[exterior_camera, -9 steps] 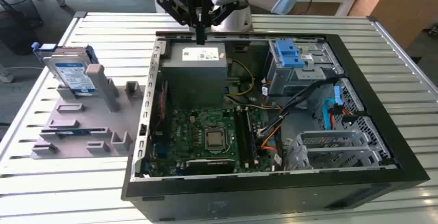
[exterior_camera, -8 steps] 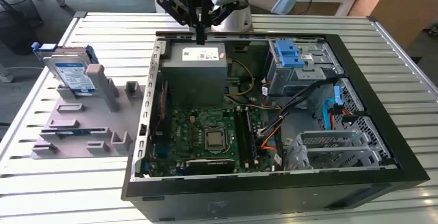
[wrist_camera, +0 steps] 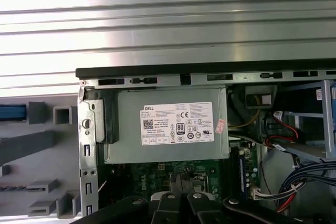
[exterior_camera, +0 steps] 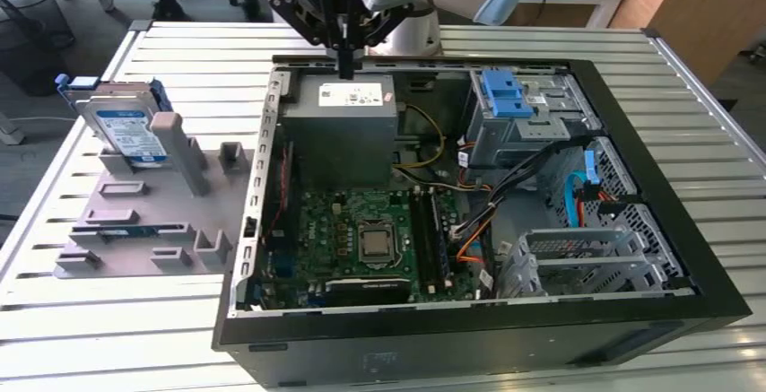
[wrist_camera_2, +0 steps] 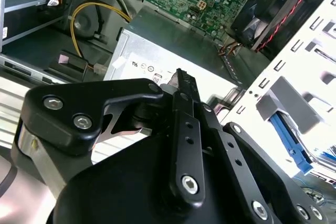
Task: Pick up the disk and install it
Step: 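Reach for the disk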
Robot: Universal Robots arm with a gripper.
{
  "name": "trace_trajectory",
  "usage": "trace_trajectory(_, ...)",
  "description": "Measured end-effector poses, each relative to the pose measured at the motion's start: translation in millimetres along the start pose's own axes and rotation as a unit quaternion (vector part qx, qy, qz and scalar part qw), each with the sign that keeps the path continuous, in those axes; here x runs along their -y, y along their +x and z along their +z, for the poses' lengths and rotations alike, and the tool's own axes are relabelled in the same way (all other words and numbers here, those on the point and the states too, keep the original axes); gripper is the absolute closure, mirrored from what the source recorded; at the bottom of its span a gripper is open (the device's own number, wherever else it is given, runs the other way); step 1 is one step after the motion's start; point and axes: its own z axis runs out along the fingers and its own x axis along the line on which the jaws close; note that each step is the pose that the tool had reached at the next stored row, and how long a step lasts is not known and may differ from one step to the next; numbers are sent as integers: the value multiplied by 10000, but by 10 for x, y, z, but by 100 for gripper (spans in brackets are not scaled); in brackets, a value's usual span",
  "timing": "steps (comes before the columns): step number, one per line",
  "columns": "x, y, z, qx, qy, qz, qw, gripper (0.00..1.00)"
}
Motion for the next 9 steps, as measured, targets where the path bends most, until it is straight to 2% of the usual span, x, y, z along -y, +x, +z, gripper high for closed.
trace_trajectory(9,2,33,8,-21,2,1,10000,89)
